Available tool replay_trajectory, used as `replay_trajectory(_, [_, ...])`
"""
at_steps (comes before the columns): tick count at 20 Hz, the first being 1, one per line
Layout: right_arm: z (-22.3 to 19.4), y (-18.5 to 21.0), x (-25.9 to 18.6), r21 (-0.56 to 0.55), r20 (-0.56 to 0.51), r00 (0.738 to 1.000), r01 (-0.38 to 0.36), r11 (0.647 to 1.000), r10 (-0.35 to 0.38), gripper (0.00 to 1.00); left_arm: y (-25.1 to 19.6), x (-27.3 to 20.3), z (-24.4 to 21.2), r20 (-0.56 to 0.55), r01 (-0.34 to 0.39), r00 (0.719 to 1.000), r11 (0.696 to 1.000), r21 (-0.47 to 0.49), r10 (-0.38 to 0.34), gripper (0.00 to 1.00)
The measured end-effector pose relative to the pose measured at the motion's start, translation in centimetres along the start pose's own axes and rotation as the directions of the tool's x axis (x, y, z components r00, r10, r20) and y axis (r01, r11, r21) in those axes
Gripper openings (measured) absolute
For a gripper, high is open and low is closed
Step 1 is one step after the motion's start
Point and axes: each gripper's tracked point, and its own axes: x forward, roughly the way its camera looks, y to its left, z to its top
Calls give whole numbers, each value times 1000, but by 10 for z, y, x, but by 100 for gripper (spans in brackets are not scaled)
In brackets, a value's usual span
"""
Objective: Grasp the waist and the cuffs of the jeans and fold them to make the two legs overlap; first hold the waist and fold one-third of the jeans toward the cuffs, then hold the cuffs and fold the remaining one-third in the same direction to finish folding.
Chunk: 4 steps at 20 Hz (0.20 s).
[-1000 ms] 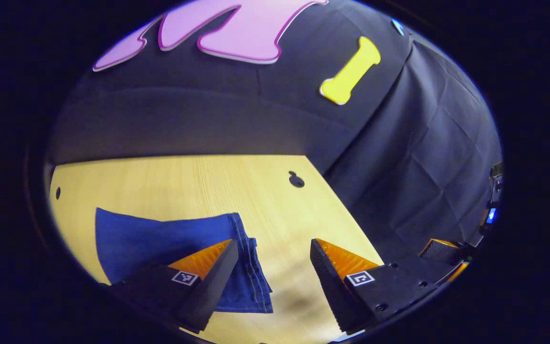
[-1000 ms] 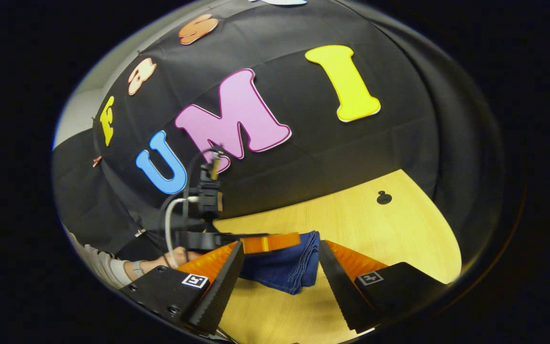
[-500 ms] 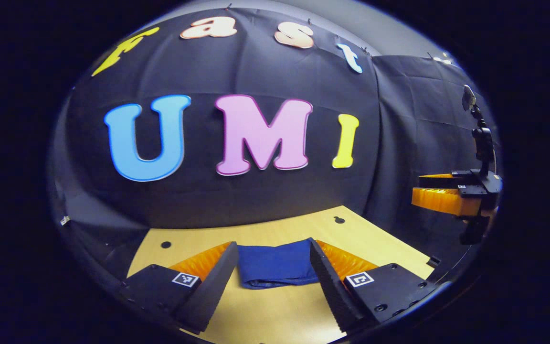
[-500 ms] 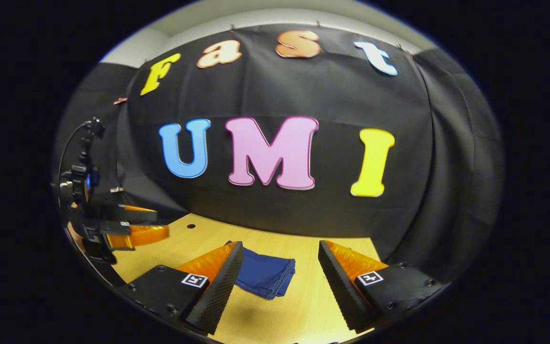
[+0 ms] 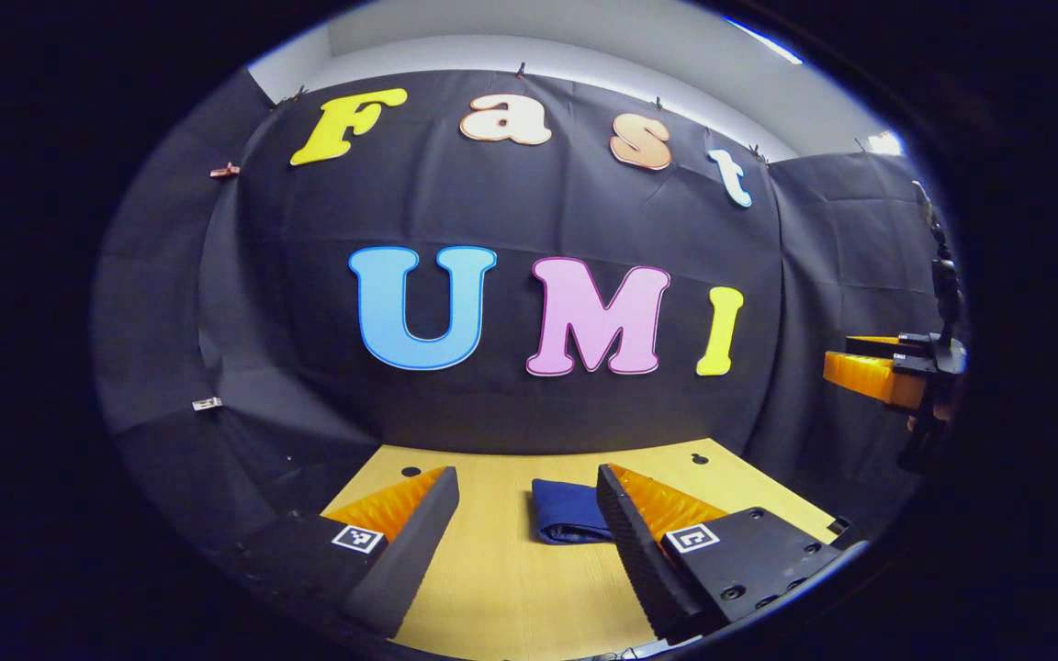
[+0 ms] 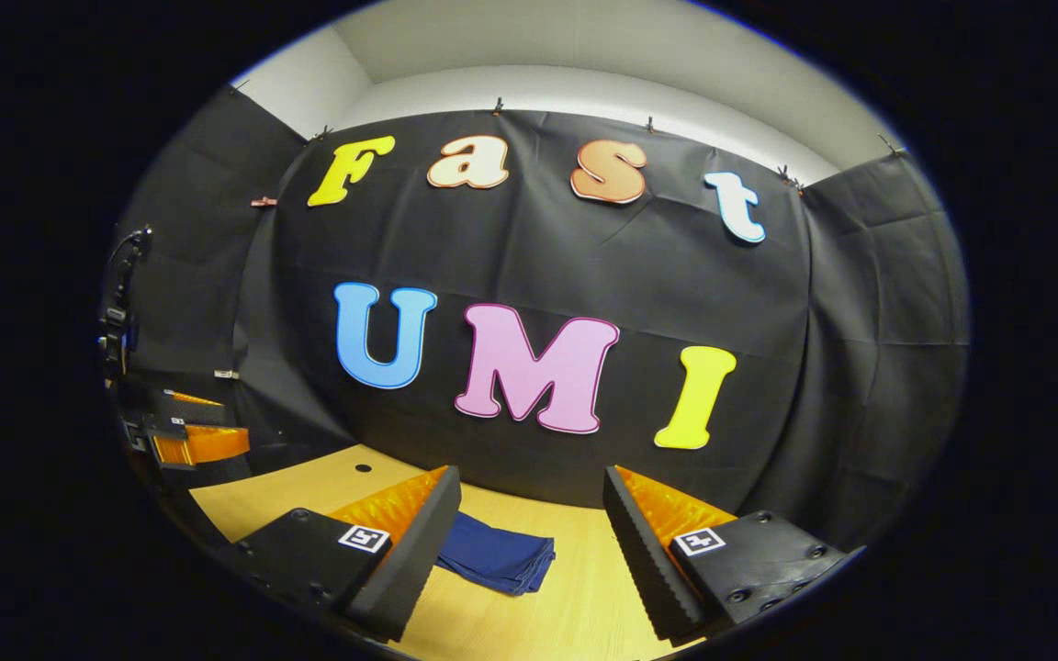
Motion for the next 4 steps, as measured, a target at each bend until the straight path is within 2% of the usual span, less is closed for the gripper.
replay_trajectory(2, [2,-11,-4,-21,9,999,46,999,-46,96,0,0,1,13,7,1000,1000,13,-7,96])
replay_trajectory(4, [6,-9,-4,-1,16,998,59,998,-59,94,2,-4,5,25,-7,1000,999,31,6,96])
